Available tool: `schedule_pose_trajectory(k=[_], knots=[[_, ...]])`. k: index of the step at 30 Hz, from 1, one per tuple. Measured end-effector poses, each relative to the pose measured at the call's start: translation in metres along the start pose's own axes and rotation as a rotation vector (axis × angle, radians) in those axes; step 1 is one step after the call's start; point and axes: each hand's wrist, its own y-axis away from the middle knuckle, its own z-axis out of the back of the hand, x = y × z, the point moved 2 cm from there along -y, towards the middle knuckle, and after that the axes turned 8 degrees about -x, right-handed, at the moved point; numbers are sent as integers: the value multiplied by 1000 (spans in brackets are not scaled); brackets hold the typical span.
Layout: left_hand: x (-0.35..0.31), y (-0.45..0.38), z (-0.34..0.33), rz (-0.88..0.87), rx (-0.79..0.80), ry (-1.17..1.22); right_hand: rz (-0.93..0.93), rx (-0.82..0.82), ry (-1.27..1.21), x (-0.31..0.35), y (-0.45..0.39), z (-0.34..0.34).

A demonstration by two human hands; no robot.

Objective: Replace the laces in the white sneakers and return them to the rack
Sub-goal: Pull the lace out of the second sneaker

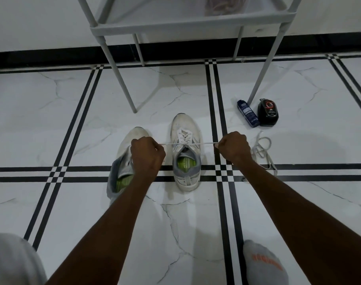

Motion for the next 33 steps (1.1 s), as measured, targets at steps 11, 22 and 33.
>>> schedule_pose_trajectory(k=[11, 22, 33], knots=[[-17, 24, 13, -100, -94, 201, 170, -59, -252, 14, 20, 20], [-45, 27, -14, -121, 142, 232, 376, 188, -93, 64, 48, -4], [-47, 18, -18, -138, 138, 53, 420, 42, -40, 63, 49, -25]])
